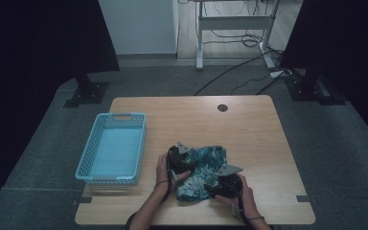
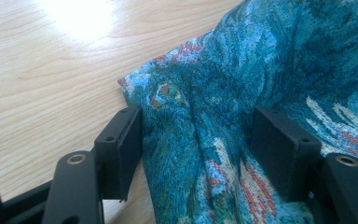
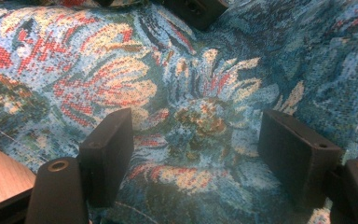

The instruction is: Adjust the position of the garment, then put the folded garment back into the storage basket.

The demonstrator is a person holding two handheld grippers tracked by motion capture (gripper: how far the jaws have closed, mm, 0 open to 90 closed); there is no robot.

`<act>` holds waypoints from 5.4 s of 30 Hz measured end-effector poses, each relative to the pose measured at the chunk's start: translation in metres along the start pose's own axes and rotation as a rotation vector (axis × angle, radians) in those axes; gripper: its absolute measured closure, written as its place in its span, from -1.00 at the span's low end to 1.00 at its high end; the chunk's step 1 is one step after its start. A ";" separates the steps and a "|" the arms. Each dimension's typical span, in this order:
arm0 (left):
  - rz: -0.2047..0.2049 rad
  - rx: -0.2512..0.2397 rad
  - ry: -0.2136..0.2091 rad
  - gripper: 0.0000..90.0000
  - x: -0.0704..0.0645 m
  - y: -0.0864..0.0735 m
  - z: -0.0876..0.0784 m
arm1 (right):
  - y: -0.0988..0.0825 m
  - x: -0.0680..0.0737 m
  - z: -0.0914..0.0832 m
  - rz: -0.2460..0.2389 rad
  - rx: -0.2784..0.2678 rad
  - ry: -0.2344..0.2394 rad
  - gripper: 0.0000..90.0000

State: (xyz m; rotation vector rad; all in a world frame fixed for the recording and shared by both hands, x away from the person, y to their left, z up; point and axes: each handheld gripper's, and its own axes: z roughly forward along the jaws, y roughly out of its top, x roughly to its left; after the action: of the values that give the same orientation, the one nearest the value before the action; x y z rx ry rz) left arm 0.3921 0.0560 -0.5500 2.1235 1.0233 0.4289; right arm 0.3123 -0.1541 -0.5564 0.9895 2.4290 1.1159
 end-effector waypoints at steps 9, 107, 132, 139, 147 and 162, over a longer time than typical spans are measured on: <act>0.089 -0.006 0.033 -0.21 -0.021 0.005 0.004 | -0.010 -0.004 -0.011 0.013 -0.010 -0.019 -0.35; -0.113 -0.073 -0.185 -0.34 -0.002 0.019 -0.009 | -0.048 0.027 -0.074 0.078 -0.104 -0.111 -0.52; -0.012 0.015 -0.166 -0.29 -0.018 0.030 0.030 | -0.053 0.023 -0.084 0.101 -0.114 -0.127 -0.52; 0.097 -0.020 -0.111 -0.01 -0.035 0.025 0.030 | -0.052 0.024 -0.082 0.098 -0.107 -0.126 -0.52; 0.098 -0.039 -0.171 0.47 -0.035 0.022 0.029 | -0.053 0.024 -0.083 0.102 -0.106 -0.130 -0.52; 0.040 -0.043 -0.233 0.78 -0.029 0.021 0.028 | -0.054 0.022 -0.084 0.106 -0.107 -0.135 -0.52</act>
State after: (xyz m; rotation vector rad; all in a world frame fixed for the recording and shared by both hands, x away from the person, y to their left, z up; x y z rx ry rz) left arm 0.4011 0.0112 -0.5533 2.1004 0.8330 0.2135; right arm 0.2282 -0.2100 -0.5409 1.1321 2.2100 1.1600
